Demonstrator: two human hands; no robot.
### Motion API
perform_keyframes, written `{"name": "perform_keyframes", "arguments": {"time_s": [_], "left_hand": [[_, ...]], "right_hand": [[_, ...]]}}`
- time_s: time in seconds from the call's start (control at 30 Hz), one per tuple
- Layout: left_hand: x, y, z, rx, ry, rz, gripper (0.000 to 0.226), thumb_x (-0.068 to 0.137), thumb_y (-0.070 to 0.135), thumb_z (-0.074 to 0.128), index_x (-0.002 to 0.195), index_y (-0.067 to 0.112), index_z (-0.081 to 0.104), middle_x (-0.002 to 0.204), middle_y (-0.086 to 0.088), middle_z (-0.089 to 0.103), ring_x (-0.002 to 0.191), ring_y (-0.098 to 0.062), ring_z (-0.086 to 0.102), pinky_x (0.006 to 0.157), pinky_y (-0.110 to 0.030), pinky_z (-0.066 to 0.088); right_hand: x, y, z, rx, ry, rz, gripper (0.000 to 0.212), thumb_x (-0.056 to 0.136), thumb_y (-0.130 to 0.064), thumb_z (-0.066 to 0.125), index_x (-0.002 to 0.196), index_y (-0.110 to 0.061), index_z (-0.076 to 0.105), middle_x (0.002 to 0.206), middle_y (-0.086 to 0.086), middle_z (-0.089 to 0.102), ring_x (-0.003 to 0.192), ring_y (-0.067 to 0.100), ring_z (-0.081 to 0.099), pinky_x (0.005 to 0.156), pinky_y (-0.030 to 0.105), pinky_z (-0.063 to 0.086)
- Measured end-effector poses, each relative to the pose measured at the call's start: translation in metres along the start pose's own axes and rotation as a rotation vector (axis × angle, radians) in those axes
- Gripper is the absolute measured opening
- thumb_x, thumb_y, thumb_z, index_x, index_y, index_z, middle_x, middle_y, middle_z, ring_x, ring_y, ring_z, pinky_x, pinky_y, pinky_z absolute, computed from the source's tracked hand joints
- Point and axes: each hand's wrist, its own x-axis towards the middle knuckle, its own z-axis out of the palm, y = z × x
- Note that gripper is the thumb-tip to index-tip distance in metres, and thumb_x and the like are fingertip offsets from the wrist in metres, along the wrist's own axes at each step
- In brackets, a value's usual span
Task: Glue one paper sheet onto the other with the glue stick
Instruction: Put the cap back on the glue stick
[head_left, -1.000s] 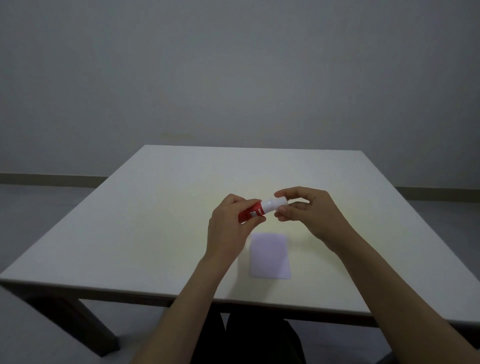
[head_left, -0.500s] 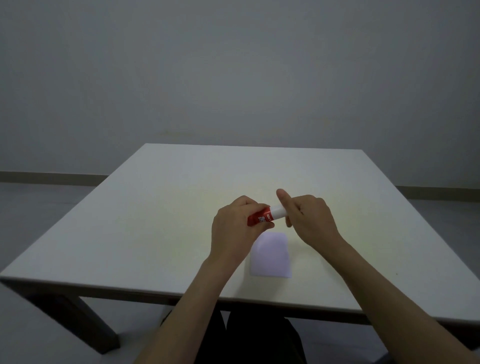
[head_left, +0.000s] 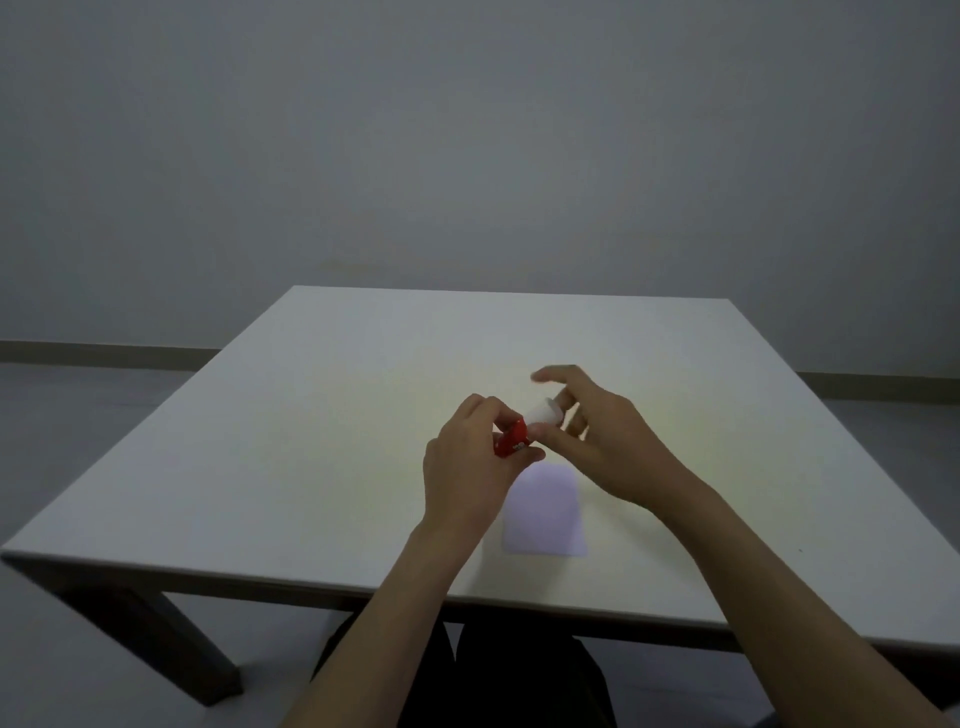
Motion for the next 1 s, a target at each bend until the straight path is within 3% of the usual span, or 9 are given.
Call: {"name": "perform_keyframes", "arguments": {"time_s": [0.07, 0.13, 0.2, 0.3, 0.4, 0.67, 0.8, 0.9, 1.0], "left_hand": [[0.002, -0.002, 0.002, -0.003, -0.004, -0.002, 0.027, 0.066, 0.033, 0.078, 0.082, 0.020, 0.060, 0.088, 0.009, 0.062, 0.075, -0.016, 0.064, 0.067, -0.033, 0.048], [0.001, -0.003, 0.005, -0.016, -0.017, -0.001, 0.028, 0.065, 0.031, 0.079, 0.080, 0.020, 0.058, 0.087, 0.008, 0.062, 0.073, -0.017, 0.063, 0.064, -0.030, 0.045], [0.005, -0.006, 0.006, -0.086, -0.026, -0.039, 0.030, 0.066, 0.030, 0.081, 0.080, 0.018, 0.058, 0.086, 0.005, 0.064, 0.071, -0.017, 0.063, 0.063, -0.028, 0.045], [0.028, -0.020, 0.000, -0.272, 0.017, -0.207, 0.027, 0.067, 0.022, 0.081, 0.080, 0.015, 0.058, 0.083, -0.005, 0.068, 0.069, -0.022, 0.063, 0.066, -0.033, 0.049], [0.049, -0.039, -0.003, -0.307, 0.074, -0.317, 0.019, 0.072, 0.019, 0.077, 0.081, 0.014, 0.061, 0.081, -0.006, 0.069, 0.077, -0.027, 0.065, 0.074, -0.035, 0.050], [0.060, -0.064, 0.013, -0.269, 0.139, -0.402, 0.015, 0.073, 0.017, 0.074, 0.085, 0.008, 0.071, 0.078, 0.000, 0.068, 0.071, -0.016, 0.058, 0.067, -0.023, 0.035], [0.059, -0.068, 0.018, -0.270, 0.156, -0.408, 0.017, 0.074, 0.016, 0.074, 0.087, 0.007, 0.070, 0.079, 0.003, 0.064, 0.074, -0.016, 0.057, 0.067, -0.022, 0.034], [0.059, -0.070, 0.020, -0.272, 0.153, -0.397, 0.016, 0.073, 0.015, 0.074, 0.086, 0.007, 0.070, 0.078, 0.001, 0.066, 0.070, -0.016, 0.058, 0.058, -0.017, 0.035], [0.057, -0.072, 0.020, -0.287, 0.143, -0.392, 0.017, 0.073, 0.014, 0.074, 0.087, 0.007, 0.069, 0.085, -0.006, 0.071, 0.073, -0.019, 0.061, 0.064, -0.021, 0.038]], "right_hand": [[-0.001, 0.001, 0.005, -0.052, 0.022, -0.014, 0.016, 0.089, -0.037, 0.056, 0.082, -0.024, 0.049, 0.060, -0.013, 0.047, 0.051, 0.008, 0.043, 0.053, 0.024, 0.033], [0.001, -0.002, 0.008, -0.244, 0.128, 0.061, 0.045, 0.089, -0.055, 0.042, 0.058, -0.023, 0.036, 0.048, -0.007, 0.036, 0.044, 0.010, 0.032, 0.046, 0.024, 0.023], [0.002, 0.000, 0.010, -0.235, 0.184, 0.107, 0.053, 0.080, -0.068, 0.025, 0.053, -0.024, 0.033, 0.046, -0.004, 0.035, 0.044, 0.012, 0.032, 0.045, 0.025, 0.022], [-0.001, 0.009, 0.014, -0.056, 0.144, 0.148, 0.046, 0.082, -0.067, 0.034, 0.087, -0.027, 0.056, 0.057, -0.002, 0.054, 0.053, 0.011, 0.049, 0.052, 0.028, 0.037], [-0.010, 0.029, 0.023, -0.071, 0.068, 0.196, 0.035, 0.088, -0.048, 0.050, 0.115, -0.026, 0.052, 0.077, 0.001, 0.064, 0.065, 0.012, 0.056, 0.067, 0.032, 0.047], [-0.034, 0.058, 0.041, -0.070, 0.096, 0.322, 0.033, 0.087, -0.033, 0.059, 0.118, -0.024, 0.054, 0.086, -0.004, 0.060, 0.077, 0.014, 0.055, 0.071, 0.027, 0.040], [-0.037, 0.060, 0.040, -0.080, 0.095, 0.337, 0.031, 0.086, -0.029, 0.061, 0.116, -0.022, 0.056, 0.090, -0.002, 0.061, 0.077, 0.014, 0.053, 0.072, 0.028, 0.043], [-0.039, 0.060, 0.041, -0.086, 0.093, 0.343, 0.030, 0.085, -0.028, 0.062, 0.114, -0.021, 0.058, 0.091, -0.002, 0.060, 0.078, 0.013, 0.053, 0.071, 0.026, 0.041], [-0.041, 0.058, 0.043, -0.093, 0.079, 0.356, 0.031, 0.085, -0.026, 0.063, 0.115, -0.019, 0.058, 0.094, -0.002, 0.059, 0.082, 0.013, 0.051, 0.073, 0.025, 0.039]]}}
